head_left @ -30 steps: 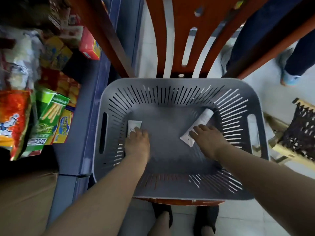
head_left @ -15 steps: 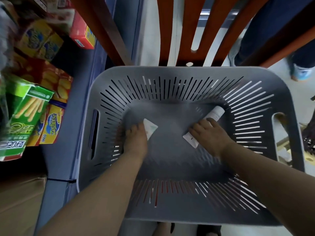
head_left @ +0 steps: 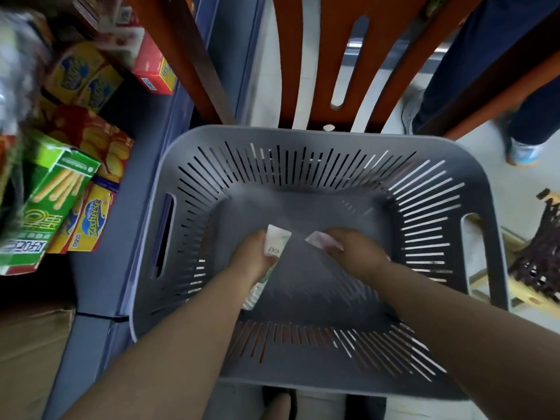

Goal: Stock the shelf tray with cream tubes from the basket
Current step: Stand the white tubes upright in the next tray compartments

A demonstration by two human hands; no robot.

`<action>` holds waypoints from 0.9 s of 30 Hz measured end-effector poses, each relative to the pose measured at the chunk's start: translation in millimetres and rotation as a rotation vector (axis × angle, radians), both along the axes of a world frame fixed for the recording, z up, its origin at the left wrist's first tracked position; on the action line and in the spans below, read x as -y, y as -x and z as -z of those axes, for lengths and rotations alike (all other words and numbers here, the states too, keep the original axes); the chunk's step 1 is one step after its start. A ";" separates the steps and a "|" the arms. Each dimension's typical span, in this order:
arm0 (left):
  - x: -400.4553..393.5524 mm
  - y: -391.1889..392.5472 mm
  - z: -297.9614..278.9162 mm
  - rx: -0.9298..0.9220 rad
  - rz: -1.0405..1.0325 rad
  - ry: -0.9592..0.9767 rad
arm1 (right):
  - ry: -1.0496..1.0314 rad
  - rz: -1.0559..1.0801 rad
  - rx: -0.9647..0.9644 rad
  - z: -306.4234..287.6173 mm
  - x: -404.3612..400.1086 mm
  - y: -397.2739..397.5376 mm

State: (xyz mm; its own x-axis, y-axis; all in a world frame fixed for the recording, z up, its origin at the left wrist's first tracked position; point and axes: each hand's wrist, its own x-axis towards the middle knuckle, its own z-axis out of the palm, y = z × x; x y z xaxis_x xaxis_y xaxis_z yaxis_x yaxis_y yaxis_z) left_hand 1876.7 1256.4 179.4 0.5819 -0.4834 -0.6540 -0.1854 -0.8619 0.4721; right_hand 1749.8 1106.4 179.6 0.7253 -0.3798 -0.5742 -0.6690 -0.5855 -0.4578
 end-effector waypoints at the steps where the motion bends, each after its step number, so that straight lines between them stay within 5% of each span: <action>1: -0.5 0.4 -6.4 0.002 -0.021 0.012 | -0.082 0.093 0.021 -4.8 -0.4 -1.3; 8: -5.6 5.2 -77.4 -0.130 -0.413 0.267 | -0.412 0.481 0.129 -64.3 -5.4 -10.2; 13: -12.1 13.5 -168.0 -0.168 -0.549 0.454 | -0.452 0.364 0.193 -156.2 -11.0 -14.0; 27: -74.6 51.7 -524.6 0.198 -0.518 0.830 | -0.388 -0.080 0.622 -491.5 -44.5 -20.2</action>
State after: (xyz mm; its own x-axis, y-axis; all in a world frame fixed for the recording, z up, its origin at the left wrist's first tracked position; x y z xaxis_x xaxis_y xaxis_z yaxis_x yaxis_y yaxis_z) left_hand 1825.0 1331.0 704.0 0.9122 -0.3992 -0.0921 -0.0208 -0.2698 0.9627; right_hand 1770.1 1150.9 671.1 0.9777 -0.1653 -0.1294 -0.1798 -0.3408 -0.9228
